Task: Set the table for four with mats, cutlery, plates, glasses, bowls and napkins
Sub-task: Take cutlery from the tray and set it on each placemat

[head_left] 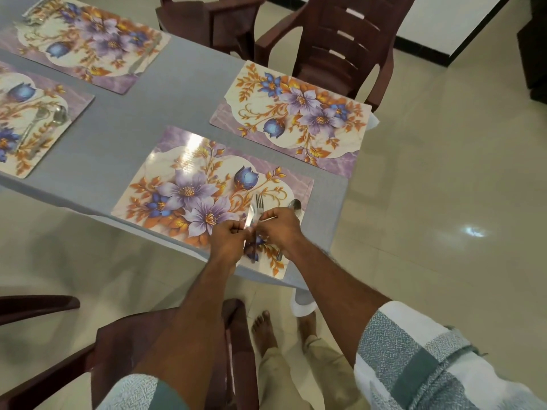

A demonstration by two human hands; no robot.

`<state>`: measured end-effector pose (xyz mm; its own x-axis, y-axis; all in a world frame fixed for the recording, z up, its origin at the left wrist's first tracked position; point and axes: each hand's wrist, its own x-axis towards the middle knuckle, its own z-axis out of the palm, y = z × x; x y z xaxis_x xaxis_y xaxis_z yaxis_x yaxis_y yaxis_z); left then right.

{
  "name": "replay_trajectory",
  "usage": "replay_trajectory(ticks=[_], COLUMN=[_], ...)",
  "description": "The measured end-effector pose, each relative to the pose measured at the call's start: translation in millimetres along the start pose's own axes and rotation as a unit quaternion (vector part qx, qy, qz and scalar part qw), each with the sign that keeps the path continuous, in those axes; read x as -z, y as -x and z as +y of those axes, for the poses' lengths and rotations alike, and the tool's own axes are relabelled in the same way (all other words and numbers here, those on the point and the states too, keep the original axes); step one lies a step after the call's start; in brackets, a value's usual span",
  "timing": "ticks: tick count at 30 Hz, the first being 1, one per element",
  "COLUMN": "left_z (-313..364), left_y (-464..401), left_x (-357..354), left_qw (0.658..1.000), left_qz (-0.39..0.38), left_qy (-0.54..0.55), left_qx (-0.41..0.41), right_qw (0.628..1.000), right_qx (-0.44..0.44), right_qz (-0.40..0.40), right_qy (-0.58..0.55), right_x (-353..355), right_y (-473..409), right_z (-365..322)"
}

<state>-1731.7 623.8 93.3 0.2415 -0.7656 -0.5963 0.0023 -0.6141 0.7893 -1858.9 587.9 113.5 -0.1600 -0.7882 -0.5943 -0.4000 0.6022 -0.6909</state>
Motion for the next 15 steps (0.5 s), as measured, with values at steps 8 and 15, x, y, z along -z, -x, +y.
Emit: replay_trajectory(ticks=[8, 15], left_z=[-3, 1], left_y=[-12, -8], left_x=[10, 12], left_qw=[0.999, 0.994], left_qz=[0.034, 0.029], left_qy=[-0.010, -0.089], left_qx=[0.012, -0.052], right_qw=[0.986, 0.977], right_qx=[-0.095, -0.116], right_qz=[0.136, 0.179], right_qy=[-0.003, -0.022], right_x=[-2, -12], right_y=[-26, -32], right_z=[19, 19])
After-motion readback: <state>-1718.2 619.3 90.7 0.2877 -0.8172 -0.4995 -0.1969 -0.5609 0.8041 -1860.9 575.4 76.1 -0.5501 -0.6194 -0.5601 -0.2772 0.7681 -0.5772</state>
